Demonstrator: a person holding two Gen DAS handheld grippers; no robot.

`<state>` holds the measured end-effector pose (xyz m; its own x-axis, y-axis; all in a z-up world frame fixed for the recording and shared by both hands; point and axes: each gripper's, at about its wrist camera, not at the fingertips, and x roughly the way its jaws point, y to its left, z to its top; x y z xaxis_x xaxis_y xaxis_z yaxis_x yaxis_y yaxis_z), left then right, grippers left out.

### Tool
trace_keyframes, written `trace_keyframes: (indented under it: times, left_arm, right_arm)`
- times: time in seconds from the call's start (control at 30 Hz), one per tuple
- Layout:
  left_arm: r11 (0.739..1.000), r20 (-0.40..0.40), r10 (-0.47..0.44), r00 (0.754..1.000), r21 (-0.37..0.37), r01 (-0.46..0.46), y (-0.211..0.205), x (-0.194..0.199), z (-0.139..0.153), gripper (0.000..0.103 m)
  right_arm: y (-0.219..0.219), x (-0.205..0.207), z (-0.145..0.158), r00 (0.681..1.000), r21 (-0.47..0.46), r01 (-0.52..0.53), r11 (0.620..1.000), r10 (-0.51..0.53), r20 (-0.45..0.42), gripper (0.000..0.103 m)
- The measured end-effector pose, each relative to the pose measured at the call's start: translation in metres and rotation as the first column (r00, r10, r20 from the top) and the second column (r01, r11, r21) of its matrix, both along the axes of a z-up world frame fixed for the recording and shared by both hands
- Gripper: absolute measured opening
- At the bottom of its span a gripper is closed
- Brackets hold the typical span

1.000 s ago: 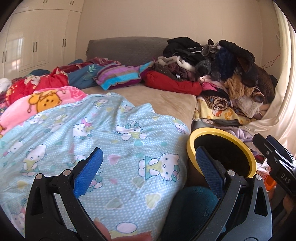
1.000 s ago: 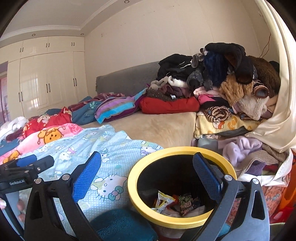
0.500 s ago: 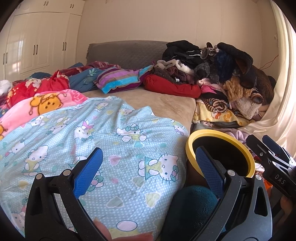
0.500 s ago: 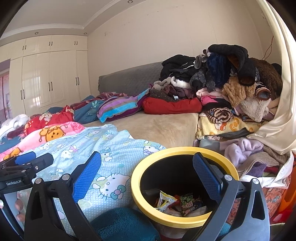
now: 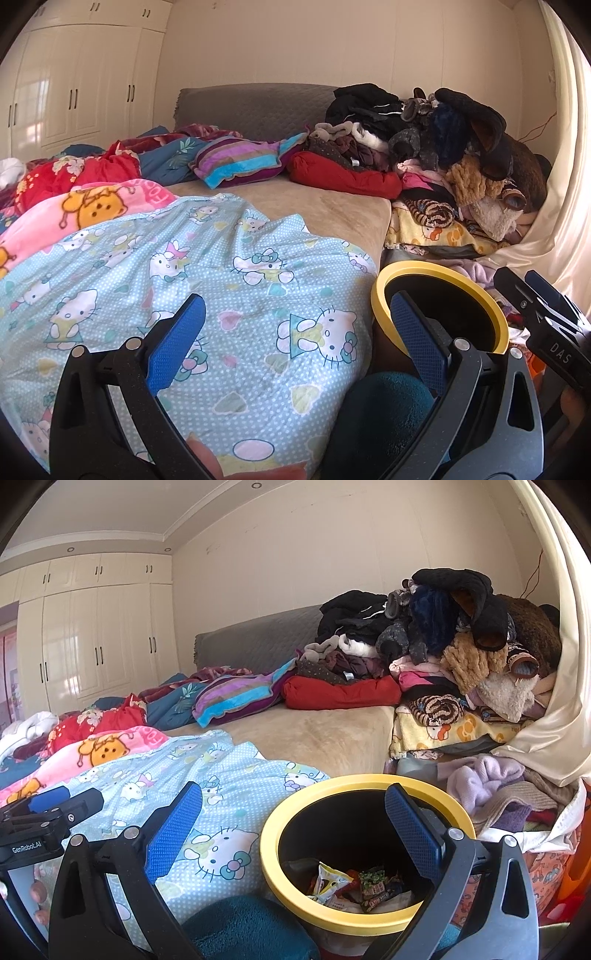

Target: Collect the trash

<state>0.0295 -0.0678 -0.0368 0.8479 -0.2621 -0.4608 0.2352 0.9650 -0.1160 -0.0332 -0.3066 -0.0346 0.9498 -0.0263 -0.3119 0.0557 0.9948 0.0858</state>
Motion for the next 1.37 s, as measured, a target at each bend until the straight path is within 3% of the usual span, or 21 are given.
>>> trace_keyframes:
  times: [0.77,0.9,1.03,1.1,1.13,1.17,1.2,1.23,1.3,1.33,1.37]
  left_arm:
    - [1.000,0.001,0.018,1.000,-0.004,-0.018,0.002,0.002,0.002,0.092]
    - [0.993,-0.012,0.117,0.993,-0.016,-0.117,0.020,0.005,0.000,0.092]
    - [0.966,-0.055,0.243,0.968,-0.081,-0.247,0.072,0.009,-0.003,0.092]
    - [0.935,-0.079,0.340,0.937,-0.078,-0.346,0.114,0.009,-0.006,0.092]
    - [0.909,-0.089,0.406,0.910,-0.061,-0.412,0.140,0.008,-0.010,0.092]
    - [0.886,-0.100,0.455,0.885,-0.045,-0.461,0.160,0.007,-0.013,0.092]
    - [0.849,-0.122,0.521,0.845,-0.026,-0.528,0.190,0.006,-0.017,0.092]
    - [0.816,-0.146,0.571,0.808,-0.013,-0.578,0.214,0.005,-0.023,0.092]
    - [0.722,-0.209,0.683,0.700,0.050,-0.690,0.272,0.002,-0.039,0.092]
    - [0.669,-0.235,0.732,0.639,0.078,-0.739,0.301,0.000,-0.049,0.092]
    - [0.637,-0.252,0.758,0.602,0.090,-0.765,0.318,-0.002,-0.056,0.092]
  right_arm:
    - [0.000,0.000,0.001,1.000,0.004,-0.003,1.000,0.003,-0.004,0.097]
    - [0.015,0.000,0.012,0.998,-0.001,-0.065,0.998,0.065,0.015,0.097]
    - [0.067,0.022,0.025,0.965,-0.003,-0.261,0.965,0.261,-0.020,0.097]
    - [0.105,0.037,0.025,0.922,0.003,-0.382,0.924,0.381,-0.065,0.097]
    - [0.130,0.044,0.022,0.892,0.001,-0.443,0.897,0.440,-0.101,0.097]
    - [0.164,0.055,0.014,0.842,0.007,-0.521,0.853,0.516,-0.158,0.097]
    - [0.186,0.062,0.008,0.801,0.019,-0.571,0.820,0.563,-0.204,0.097]
    - [0.217,0.071,-0.002,0.736,0.049,-0.636,0.770,0.625,-0.262,0.097]
    - [0.286,0.085,-0.030,0.591,0.109,-0.730,0.675,0.703,-0.396,0.097]
    - [0.310,0.086,-0.041,0.547,0.119,-0.753,0.648,0.715,-0.435,0.097]
    - [0.337,0.088,-0.054,0.498,0.128,-0.776,0.618,0.724,-0.478,0.097]
